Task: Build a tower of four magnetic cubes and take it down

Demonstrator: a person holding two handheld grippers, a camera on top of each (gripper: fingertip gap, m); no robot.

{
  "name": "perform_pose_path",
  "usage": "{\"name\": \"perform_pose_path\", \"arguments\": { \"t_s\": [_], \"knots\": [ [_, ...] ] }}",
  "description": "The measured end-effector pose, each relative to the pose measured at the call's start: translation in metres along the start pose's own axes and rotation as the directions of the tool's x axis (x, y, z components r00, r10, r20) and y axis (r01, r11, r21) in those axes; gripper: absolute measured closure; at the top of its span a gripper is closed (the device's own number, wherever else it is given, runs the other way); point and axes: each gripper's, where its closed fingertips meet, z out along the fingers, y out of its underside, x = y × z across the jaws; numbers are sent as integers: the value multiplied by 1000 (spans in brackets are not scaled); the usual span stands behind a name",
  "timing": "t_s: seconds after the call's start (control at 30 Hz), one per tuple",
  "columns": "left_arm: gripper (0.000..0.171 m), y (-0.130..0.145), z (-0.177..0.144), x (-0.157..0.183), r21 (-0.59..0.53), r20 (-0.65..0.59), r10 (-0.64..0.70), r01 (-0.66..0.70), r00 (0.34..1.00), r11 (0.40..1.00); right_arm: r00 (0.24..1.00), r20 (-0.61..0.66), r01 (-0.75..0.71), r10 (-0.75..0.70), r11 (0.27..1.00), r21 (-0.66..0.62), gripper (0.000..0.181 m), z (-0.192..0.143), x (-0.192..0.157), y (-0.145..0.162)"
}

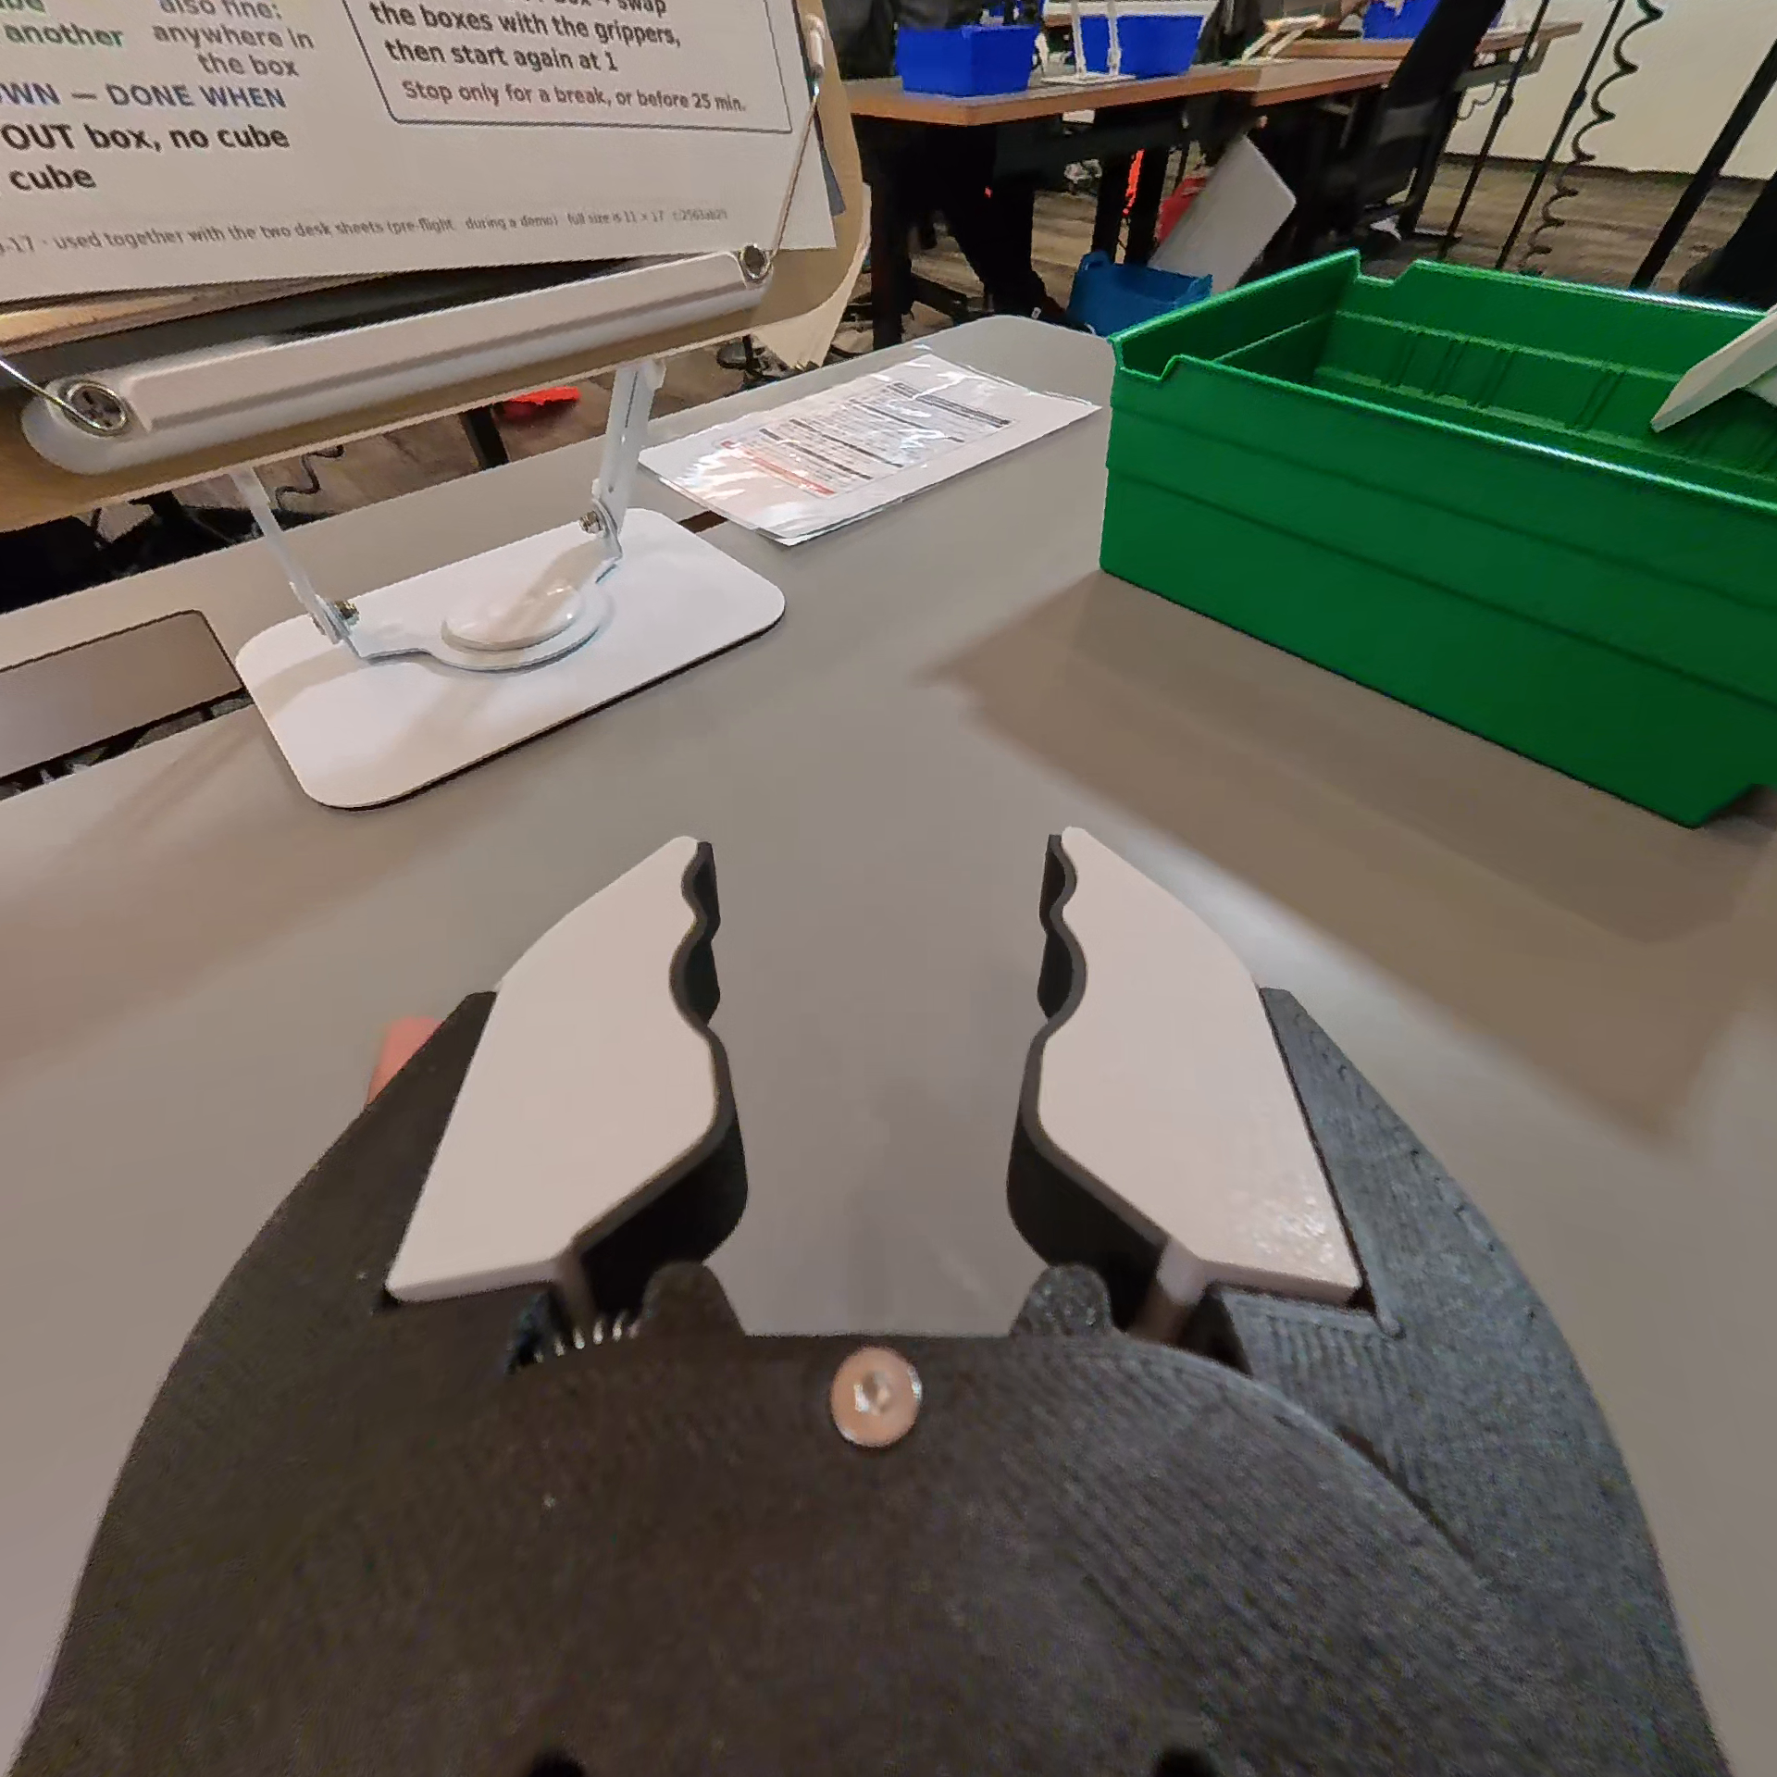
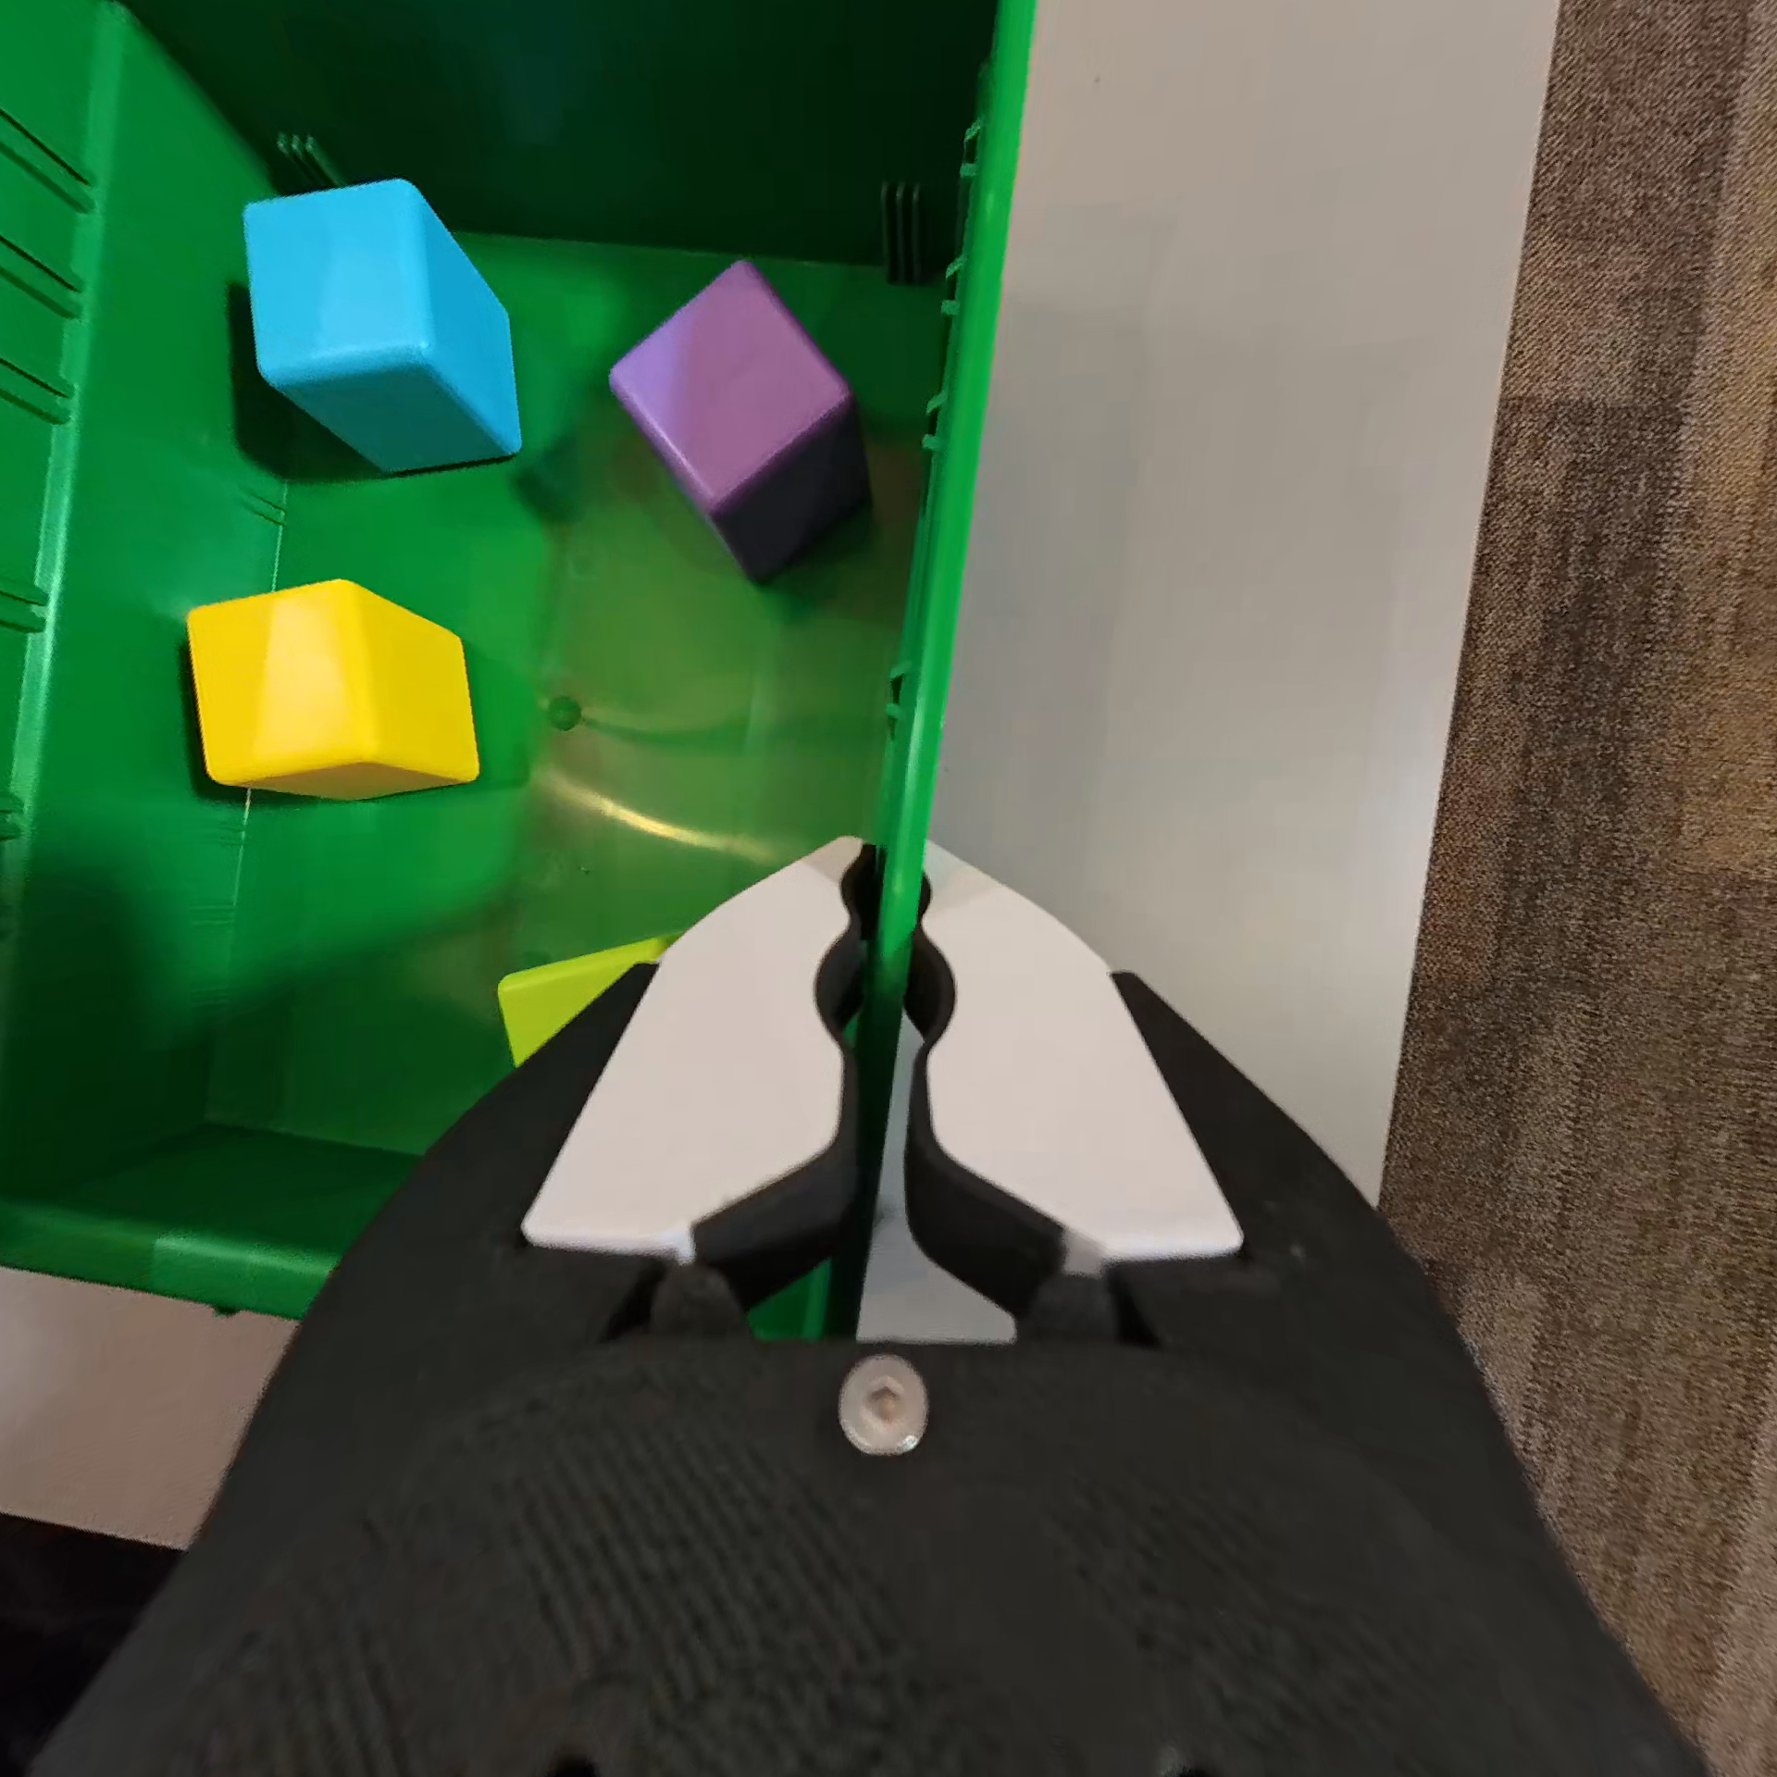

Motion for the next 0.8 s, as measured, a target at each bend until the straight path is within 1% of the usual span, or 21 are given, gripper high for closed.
{"name": "perform_pose_path", "arguments": {
  "t_s": [0.17, 0.43, 0.57, 0.6, 0.67, 0.7, 0.73, 0.8],
  "knots": [
    [103, 0, -1, 1, 0, 11, 15, -15, 1000, 1000, 1000, 13, -15, 15, 1000, 15, 178, 0, 0, 0],
    [102, -2, -2, 3, 0, 19, 26, -26, 999, 1000, 1000, 16, -24, 23, 999, 30, 178, 0, 1, -1],
    [98, -7, -5, -1, 10, 50, 41, -41, 998, 999, 999, 14, -41, 41, 999, 29, 178, 0, -1, -2],
    [93, -11, -8, -5, 19, 77, 51, -52, 996, 998, 998, 23, -54, 53, 998, 28, 178, 0, -4, -2],
    [78, -23, -23, -22, 26, 183, 75, -81, 980, 996, 995, 54, -81, 79, 996, 29, 177, -1, -15, -3],
    [75, -25, -34, -31, -6, 229, 98, -99, 969, 995, 993, 71, -101, 98, 994, 32, 177, -2, -22, -4],
    [66, -27, -49, -43, -30, 292, 115, -111, 950, 993, 990, 85, -112, 109, 993, 32, 177, -3, -30, -5],
    [72, -22, -86, -63, -105, 370, 176, -147, 912, 983, 991, 95, -96, 93, 995, 29, 177, -2, -46, -8]
  ]
}}
